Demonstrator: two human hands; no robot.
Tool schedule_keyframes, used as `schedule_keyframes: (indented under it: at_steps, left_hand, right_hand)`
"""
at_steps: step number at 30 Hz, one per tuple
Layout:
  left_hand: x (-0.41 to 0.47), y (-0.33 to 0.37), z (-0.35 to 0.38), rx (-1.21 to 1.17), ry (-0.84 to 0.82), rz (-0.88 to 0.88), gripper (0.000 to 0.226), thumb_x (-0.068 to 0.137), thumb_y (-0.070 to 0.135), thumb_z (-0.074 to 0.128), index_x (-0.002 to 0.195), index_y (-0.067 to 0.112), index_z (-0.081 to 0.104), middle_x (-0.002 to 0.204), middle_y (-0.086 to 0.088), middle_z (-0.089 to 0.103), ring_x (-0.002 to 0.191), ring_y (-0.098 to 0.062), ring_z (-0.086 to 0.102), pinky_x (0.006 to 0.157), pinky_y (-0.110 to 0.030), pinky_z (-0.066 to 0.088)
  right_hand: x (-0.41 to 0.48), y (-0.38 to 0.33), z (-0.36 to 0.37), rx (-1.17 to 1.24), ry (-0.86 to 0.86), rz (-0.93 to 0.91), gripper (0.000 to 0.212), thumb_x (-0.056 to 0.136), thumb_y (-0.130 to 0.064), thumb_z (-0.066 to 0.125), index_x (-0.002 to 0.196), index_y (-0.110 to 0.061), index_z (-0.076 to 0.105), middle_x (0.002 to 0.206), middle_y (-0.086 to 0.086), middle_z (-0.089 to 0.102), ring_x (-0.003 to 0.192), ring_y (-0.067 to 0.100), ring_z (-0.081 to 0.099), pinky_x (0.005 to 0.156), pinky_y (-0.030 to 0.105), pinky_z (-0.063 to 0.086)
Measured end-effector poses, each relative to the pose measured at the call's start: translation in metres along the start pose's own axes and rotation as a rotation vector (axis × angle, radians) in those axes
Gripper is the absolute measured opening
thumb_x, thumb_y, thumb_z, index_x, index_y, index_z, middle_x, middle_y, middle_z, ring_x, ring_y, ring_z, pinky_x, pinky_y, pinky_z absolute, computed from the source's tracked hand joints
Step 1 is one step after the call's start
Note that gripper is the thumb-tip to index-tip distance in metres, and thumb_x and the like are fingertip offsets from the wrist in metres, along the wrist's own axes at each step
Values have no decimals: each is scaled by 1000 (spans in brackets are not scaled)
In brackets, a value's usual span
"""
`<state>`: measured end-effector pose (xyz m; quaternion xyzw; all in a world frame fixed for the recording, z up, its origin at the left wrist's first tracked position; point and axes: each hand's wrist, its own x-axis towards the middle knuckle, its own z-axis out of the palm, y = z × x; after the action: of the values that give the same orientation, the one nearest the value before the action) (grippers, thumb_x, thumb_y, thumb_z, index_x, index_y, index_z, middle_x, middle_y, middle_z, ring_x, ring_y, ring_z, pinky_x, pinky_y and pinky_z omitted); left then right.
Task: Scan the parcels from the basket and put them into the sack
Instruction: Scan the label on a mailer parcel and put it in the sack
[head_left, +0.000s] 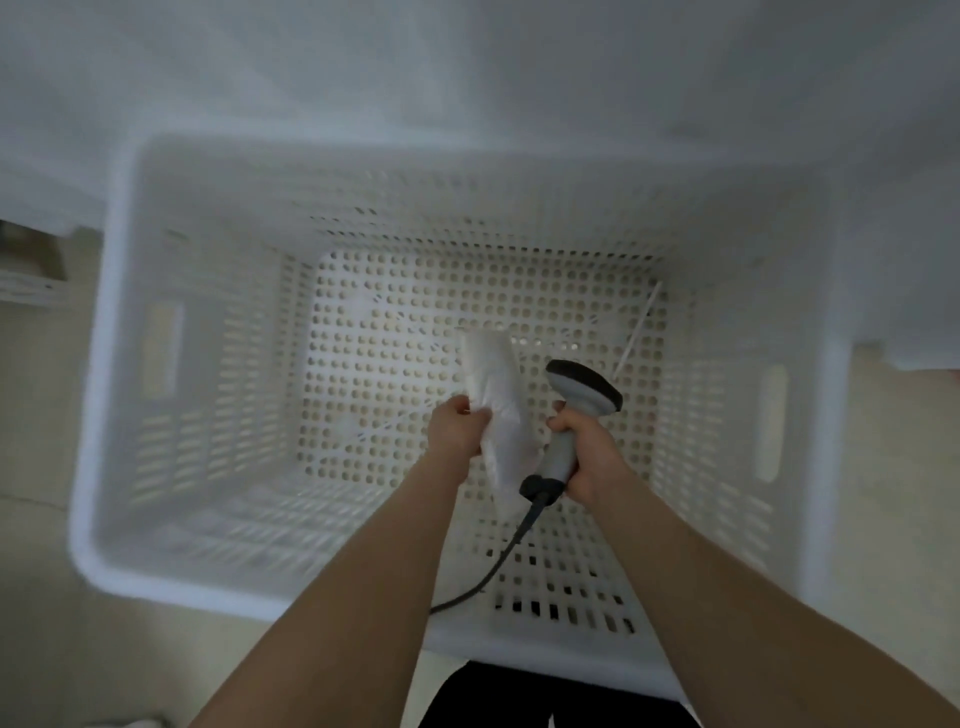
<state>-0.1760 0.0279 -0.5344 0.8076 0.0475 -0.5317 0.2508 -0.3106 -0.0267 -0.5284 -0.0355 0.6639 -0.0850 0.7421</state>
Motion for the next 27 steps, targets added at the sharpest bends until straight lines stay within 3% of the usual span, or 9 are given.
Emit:
schedule_keyframes:
  at_steps: [2, 4, 7, 12, 15, 20, 24, 27]
  left_hand:
    - [-19, 12, -19, -30, 47, 35, 20, 91, 4, 55, 73, 14, 52, 87, -12, 59, 87, -26, 59, 87, -49, 54]
    - [-39, 25, -36, -42, 64, 46, 24, 90, 2, 55, 70, 14, 51, 80, -9, 57, 82, -24, 57, 87, -49, 54]
    - [-77, 48, -57, -46, 63, 55, 15, 89, 2, 56, 78, 12, 58, 93, -14, 61, 87, -25, 59, 89, -47, 54]
    - [-154, 97, -94, -95, 39, 91, 5, 90, 3, 60, 89, 8, 60, 104, -15, 64, 97, -29, 64, 81, -39, 57]
    - [-203, 124, -121, -132, 11, 112, 9, 90, 2, 61, 85, 8, 56, 99, -13, 63, 85, -23, 63, 65, -31, 54]
    - [-291, 166, -161, -152, -63, 138, 20, 89, 0, 60, 80, 12, 48, 83, -9, 63, 70, -16, 61, 71, -34, 55]
    - [-358, 195, -188, -81, -120, 197, 13, 88, 4, 61, 100, 8, 56, 93, -11, 65, 81, -21, 63, 79, -33, 53]
    - [-407, 212, -204, -27, -118, 248, 8, 85, 9, 61, 90, 15, 57, 74, -2, 60, 66, -15, 55, 75, -31, 47]
  right_hand:
    - [-22, -6, 0, 58, 6, -14, 15, 90, 2, 50, 94, -10, 59, 95, 8, 56, 93, 26, 55, 88, 47, 50]
    - [-49, -12, 2, 144, -13, -9, 16, 93, 3, 46, 100, -6, 56, 102, 12, 61, 93, 29, 61, 82, 47, 53]
    - [-96, -23, 13, 159, -10, -28, 15, 94, 4, 45, 88, -4, 56, 95, 15, 66, 79, 24, 64, 73, 37, 54]
    - [-184, -39, 38, 16, -4, -113, 16, 88, 8, 51, 90, -7, 55, 86, 13, 68, 61, 18, 59, 58, 29, 51]
    - [-237, -45, 53, -86, 30, -196, 15, 86, 5, 60, 89, -9, 56, 77, 10, 65, 59, 15, 57, 55, 27, 48]
    - [-329, -55, 83, -218, 22, -329, 26, 83, -3, 72, 104, -6, 56, 76, 7, 62, 63, 14, 59, 54, 27, 47]
    - [-405, -57, 108, -351, -70, -456, 43, 78, -18, 81, 111, -10, 55, 90, 4, 68, 81, 18, 66, 67, 34, 55]
    - [-459, -54, 126, -418, -166, -541, 55, 72, -21, 86, 116, -13, 55, 105, 7, 71, 97, 24, 69, 89, 46, 55]
